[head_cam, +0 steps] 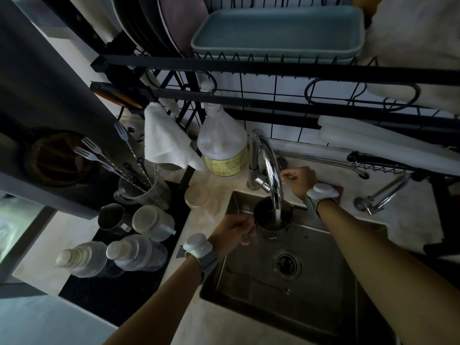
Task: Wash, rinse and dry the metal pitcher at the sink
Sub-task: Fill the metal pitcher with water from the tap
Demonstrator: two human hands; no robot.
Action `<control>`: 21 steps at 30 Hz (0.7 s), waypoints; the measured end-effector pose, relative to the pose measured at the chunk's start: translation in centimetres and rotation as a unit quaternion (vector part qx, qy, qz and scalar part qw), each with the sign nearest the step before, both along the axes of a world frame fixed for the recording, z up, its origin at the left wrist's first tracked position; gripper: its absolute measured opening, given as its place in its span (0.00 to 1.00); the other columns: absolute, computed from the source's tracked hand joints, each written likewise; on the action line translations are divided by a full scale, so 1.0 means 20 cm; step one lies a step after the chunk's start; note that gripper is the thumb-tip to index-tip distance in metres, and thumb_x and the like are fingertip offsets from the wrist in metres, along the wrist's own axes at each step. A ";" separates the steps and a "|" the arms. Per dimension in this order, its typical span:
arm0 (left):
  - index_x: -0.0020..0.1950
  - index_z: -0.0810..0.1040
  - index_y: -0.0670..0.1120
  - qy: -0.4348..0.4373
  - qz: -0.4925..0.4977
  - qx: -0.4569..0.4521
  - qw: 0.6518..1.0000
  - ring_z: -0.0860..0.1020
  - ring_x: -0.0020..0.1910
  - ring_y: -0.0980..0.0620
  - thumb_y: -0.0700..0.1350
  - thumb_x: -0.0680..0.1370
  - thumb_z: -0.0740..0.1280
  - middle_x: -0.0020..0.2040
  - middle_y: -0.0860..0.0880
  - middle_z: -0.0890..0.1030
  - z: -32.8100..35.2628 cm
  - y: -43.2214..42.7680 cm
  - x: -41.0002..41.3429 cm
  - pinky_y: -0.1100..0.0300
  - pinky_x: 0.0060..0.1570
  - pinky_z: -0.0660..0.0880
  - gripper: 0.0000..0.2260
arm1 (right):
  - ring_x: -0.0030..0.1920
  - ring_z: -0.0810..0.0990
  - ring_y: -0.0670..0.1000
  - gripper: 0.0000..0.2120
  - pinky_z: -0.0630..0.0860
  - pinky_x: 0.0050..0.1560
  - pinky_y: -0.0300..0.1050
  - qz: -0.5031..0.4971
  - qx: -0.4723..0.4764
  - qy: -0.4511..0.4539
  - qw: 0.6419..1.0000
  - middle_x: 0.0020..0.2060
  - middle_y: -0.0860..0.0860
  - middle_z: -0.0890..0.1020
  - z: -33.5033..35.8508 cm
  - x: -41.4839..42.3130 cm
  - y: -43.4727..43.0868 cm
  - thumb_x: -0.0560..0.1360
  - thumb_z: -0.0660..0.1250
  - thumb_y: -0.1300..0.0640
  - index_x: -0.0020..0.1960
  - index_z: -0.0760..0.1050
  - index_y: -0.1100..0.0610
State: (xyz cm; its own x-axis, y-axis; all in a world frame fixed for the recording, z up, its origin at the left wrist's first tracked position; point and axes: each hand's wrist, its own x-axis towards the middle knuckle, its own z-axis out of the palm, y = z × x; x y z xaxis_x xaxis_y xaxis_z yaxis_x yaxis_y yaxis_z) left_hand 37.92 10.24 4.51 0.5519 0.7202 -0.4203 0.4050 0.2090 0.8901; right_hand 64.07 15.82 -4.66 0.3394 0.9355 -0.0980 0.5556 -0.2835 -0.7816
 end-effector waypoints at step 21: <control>0.38 0.75 0.40 0.017 0.001 0.002 1.000 0.73 0.32 0.48 0.37 0.81 0.58 0.35 0.45 0.76 -0.05 -0.01 -0.01 0.58 0.38 0.72 0.13 | 0.41 0.81 0.49 0.06 0.67 0.31 0.15 -0.026 -0.001 0.048 0.998 0.44 0.60 0.86 0.03 -0.03 0.00 0.73 0.70 0.64 0.49 0.84 0.62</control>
